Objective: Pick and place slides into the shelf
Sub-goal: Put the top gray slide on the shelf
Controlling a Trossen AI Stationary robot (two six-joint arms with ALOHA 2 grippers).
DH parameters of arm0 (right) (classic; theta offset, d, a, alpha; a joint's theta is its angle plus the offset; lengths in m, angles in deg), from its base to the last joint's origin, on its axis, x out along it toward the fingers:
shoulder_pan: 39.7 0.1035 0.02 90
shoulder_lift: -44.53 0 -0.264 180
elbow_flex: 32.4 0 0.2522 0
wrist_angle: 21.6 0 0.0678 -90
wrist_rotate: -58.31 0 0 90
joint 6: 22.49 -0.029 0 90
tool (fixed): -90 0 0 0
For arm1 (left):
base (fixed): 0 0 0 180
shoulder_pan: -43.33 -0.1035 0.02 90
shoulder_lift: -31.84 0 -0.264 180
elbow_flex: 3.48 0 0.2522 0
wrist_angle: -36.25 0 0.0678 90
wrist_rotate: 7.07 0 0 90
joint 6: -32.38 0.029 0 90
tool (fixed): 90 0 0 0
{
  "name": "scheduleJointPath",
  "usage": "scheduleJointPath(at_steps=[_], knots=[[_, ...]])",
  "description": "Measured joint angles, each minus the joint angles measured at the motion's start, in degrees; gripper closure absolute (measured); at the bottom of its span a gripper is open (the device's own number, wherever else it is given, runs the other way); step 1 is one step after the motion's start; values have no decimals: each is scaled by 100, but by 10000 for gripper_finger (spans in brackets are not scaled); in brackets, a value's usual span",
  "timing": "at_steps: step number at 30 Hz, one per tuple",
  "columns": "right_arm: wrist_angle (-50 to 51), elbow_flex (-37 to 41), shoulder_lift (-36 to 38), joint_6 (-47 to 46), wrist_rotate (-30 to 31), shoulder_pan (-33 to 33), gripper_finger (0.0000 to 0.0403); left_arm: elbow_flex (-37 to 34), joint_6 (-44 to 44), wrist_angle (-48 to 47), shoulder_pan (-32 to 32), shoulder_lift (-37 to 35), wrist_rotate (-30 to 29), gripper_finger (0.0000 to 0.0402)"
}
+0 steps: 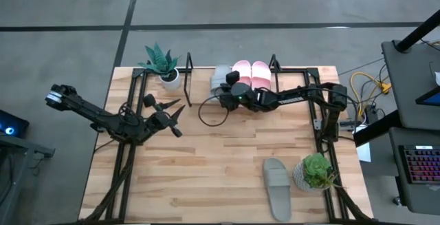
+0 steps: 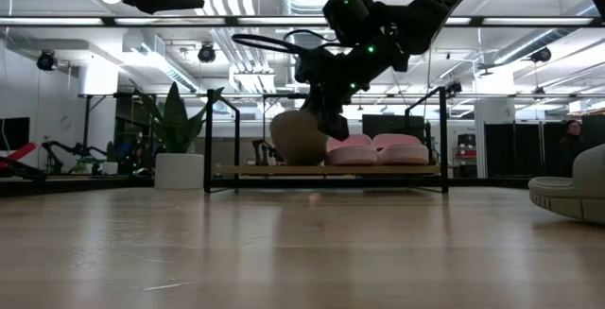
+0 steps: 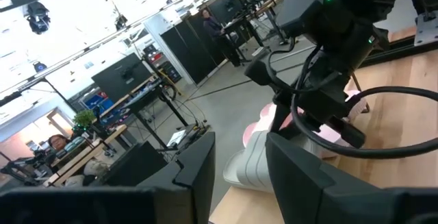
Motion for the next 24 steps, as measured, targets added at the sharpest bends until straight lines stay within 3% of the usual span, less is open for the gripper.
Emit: scheduleJointPath(at_steps=[14, 19, 24], knots=[[1490, -810, -2, -1515, -34, -4, 349, 0, 0, 0, 0, 2, 7, 288], [2158, -1095, -7, -2076, -471, -15, 348, 0, 0, 0, 0, 2, 7, 288], [2888, -1412, -7, -2419, -534, -13, 331, 0, 1, 0, 0, 2, 7, 288]])
